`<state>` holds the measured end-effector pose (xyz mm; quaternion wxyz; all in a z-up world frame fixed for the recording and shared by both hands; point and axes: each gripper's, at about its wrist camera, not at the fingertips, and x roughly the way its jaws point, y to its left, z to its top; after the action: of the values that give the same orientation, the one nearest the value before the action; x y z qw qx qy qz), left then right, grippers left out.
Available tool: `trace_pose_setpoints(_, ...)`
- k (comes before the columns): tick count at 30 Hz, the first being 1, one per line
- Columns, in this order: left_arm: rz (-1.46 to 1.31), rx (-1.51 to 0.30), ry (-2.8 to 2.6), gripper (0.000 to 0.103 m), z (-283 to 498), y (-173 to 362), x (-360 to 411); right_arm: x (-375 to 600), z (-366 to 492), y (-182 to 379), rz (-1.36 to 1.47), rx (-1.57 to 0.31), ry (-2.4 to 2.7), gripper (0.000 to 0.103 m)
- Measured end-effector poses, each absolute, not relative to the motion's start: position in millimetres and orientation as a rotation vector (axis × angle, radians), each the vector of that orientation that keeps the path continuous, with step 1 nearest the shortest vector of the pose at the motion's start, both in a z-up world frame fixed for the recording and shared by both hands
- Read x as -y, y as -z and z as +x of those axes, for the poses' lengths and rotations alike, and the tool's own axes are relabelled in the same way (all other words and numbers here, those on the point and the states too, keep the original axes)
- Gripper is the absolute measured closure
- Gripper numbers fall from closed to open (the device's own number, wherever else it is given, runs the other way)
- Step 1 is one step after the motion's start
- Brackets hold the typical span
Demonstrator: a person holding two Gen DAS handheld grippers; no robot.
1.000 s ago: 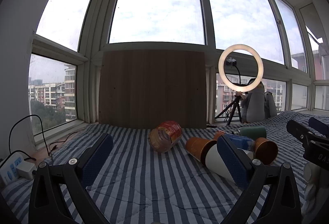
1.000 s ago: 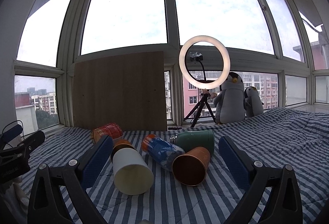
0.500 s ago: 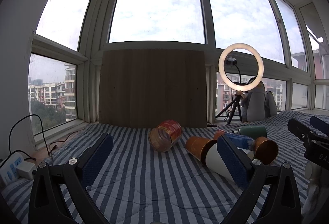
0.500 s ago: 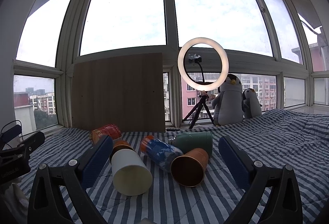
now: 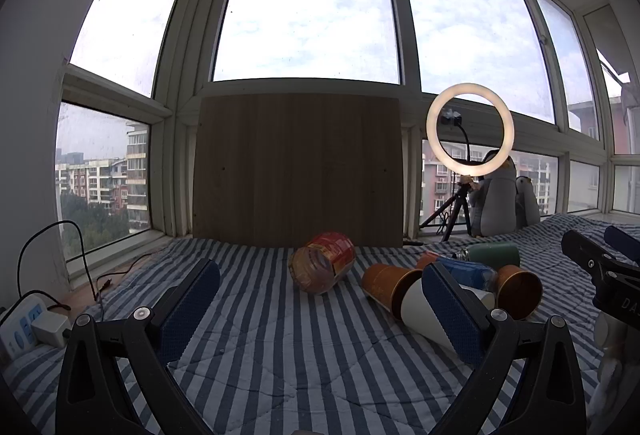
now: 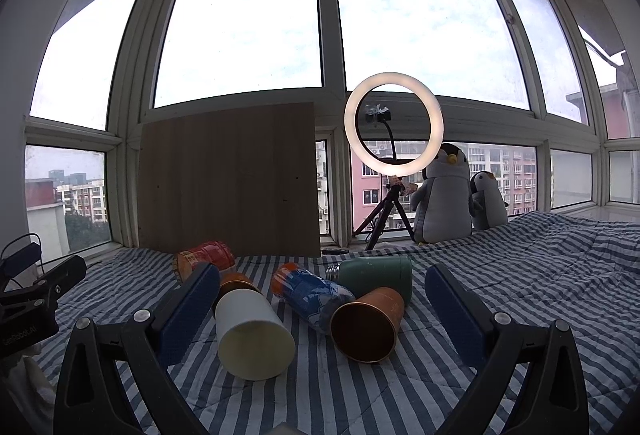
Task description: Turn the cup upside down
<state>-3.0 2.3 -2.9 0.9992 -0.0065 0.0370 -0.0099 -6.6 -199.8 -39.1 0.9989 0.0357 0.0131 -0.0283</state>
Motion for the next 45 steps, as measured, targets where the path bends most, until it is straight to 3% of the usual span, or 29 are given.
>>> trace_pose_setpoints(25, -0.055, -0.072, 0.032, 0.0, -4, 1, -9, 203, 2, 39, 0.076, -0.082, 0.058, 0.002)
trace_pose_setpoints(34, -0.155, -0.082, 0.014, 0.0, -6, -2, -32, 224, 32, 25, 0.13, -0.269, -0.019, 0.002)
trace_pose_setpoints(38, -0.137, -0.087, 0.01, 0.0, -5, -1, -30, 230, 39, 20, 0.122, -0.31, -0.021, 0.009)
trace_pose_setpoints(45, -0.129, -0.107, 0.02, 0.0, -1, -2, -28, 232, 45, 14, 0.133, -0.335, -0.031, 0.01)
